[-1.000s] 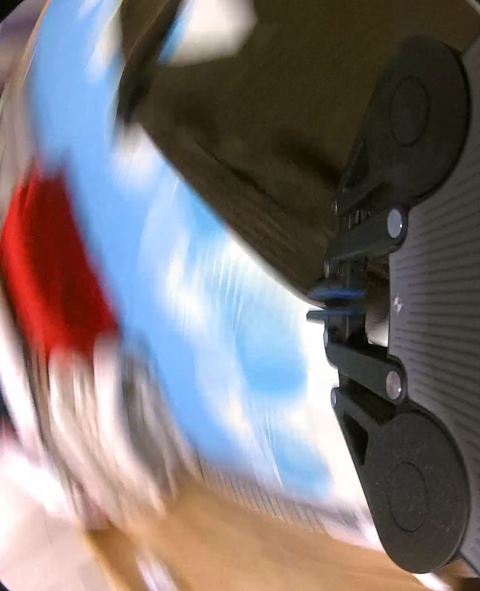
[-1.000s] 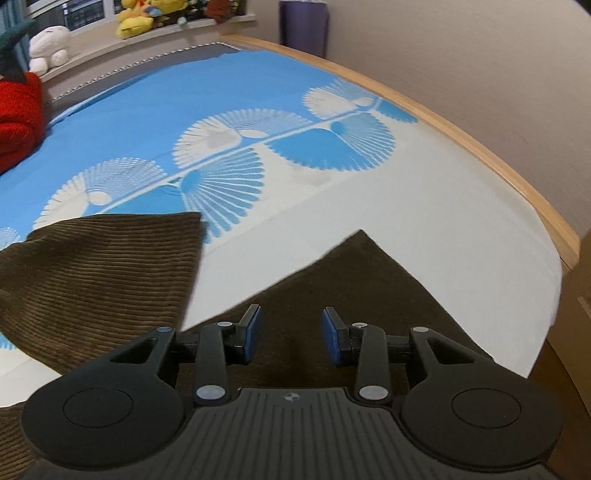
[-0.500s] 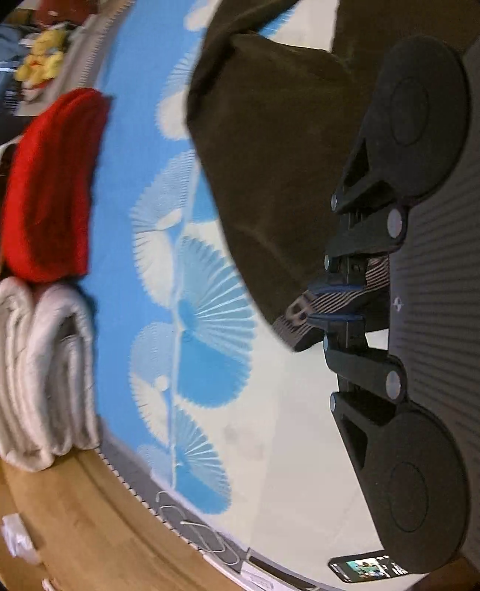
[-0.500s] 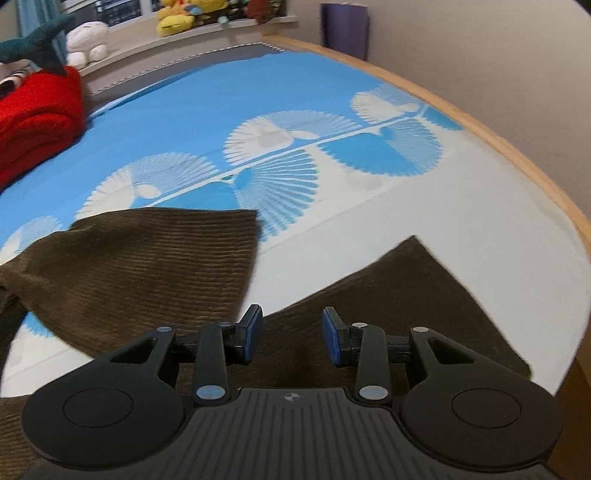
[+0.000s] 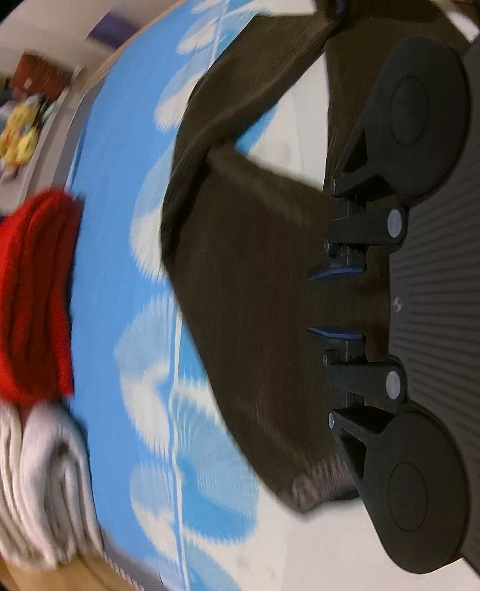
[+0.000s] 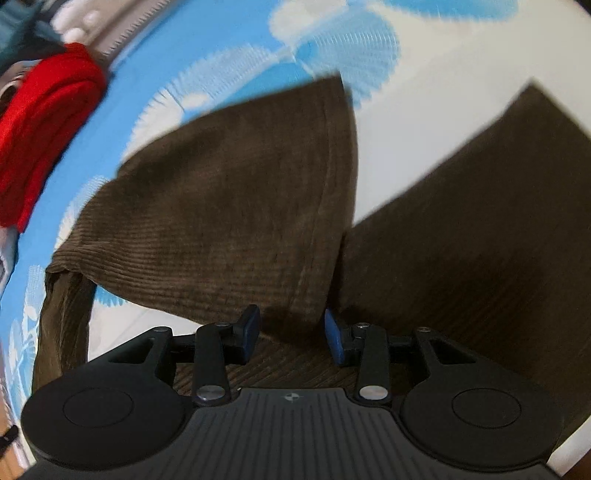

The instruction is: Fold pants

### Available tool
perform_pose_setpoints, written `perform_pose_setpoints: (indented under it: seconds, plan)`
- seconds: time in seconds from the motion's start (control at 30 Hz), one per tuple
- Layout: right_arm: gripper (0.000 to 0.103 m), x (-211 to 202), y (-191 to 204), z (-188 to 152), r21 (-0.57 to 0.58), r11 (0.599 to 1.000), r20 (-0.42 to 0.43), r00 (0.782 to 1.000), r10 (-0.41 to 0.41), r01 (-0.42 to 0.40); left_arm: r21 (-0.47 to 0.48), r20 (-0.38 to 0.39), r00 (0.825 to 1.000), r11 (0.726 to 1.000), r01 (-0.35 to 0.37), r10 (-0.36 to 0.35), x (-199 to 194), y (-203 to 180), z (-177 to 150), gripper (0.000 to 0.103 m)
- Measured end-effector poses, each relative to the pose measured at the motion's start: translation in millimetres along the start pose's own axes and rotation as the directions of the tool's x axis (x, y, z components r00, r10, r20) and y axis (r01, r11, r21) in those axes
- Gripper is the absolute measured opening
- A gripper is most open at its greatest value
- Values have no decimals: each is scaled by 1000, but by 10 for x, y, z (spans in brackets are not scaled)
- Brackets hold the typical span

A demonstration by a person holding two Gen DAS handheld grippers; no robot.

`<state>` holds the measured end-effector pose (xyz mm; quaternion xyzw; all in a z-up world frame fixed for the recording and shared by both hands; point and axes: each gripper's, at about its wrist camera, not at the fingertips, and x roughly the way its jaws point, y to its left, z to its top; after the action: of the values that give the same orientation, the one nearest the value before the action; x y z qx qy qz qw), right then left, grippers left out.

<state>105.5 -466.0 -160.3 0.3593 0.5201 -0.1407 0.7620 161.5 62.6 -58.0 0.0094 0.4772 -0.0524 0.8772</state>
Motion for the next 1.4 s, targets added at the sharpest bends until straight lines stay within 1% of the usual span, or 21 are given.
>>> perform_pose_setpoints:
  seconds: [0.17,0.3,0.37,0.5,0.57,0.6,0.67,0.77,0.8,0.87,0.93,1.0,1.03,1.07,1.1,1.13,1.17,1.23,1.27,1.3,1.4]
  plan:
    - [42,161,75,-3,48,999,-27,999,-23,25,128,-11,997,989,80,-79,419,-607,62,37]
    - [17,73,88,-2,62,997,33,998,-53,51,207,20,996,975,83,-90,771,-1034,142,51]
    - [11,-42,64,23,90,996,71,997,-34,28,230,39,995,970,84,-95,950,-1223,185,57]
    - [9,-394,61,153,136,987,199,978,58,-86,280,67,997,960,21,-41,1250,-1474,242,57]
    - [8,-610,53,235,139,978,291,950,110,-155,308,81,997,951,-30,5,1376,-1507,238,54]
    - [6,-734,47,293,134,971,340,930,142,-197,320,81,996,946,-48,23,1434,-1501,243,48]
    - [5,-1003,36,424,110,956,425,882,203,-273,338,59,998,940,-47,28,1507,-1440,279,16]
    - [3,-1397,150,701,41,946,542,803,250,-322,355,61,998,934,-28,6,1443,-1360,370,9]
    - [3,-1493,203,811,19,948,567,785,252,-318,361,62,998,933,-11,-13,1379,-1330,411,9]
    - [3,-1674,300,1089,25,946,594,766,247,-324,374,27,995,924,80,-97,1249,-1253,473,9]
    - [2,-1846,418,1361,31,941,624,742,246,-337,447,-17,983,878,171,-183,1121,-1197,455,9]
    - [2,-2000,546,1634,22,947,674,704,223,-321,544,-69,963,799,254,-259,987,-1171,373,9]
    - [2,-1992,586,1785,37,954,698,691,189,-298,575,-117,946,756,314,-304,929,-1144,326,9]
    - [2,-1953,618,1906,64,961,713,686,145,-269,587,-152,933,730,351,-326,911,-1122,281,9]
    - [4,-1862,631,2021,80,967,713,692,115,-243,599,-176,927,711,368,-332,902,-1099,229,10]
    - [6,-1704,644,2137,73,977,695,712,95,-202,614,-191,926,697,371,-324,907,-1101,190,15]
    - [8,-1537,627,2215,69,987,667,742,61,-143,634,-211,926,678,372,-312,907,-1118,141,31]
    - [24,-1202,514,2164,96,995,595,803,-32,-32,647,-241,901,632,426,-361,849,-1120,84,55]
    - [26,-1051,396,2048,109,994,572,819,-47,-19,648,-234,892,622,440,-387,805,-1110,63,60]
    - [32,-934,277,1918,117,993,563,825,-55,-14,636,-227,887,628,447,-402,782,-1077,97,61]
    - [36,-578,-113,1533,162,983,516,841,-160,87,529,-161,891,725,441,-424,776,-862,304,61]
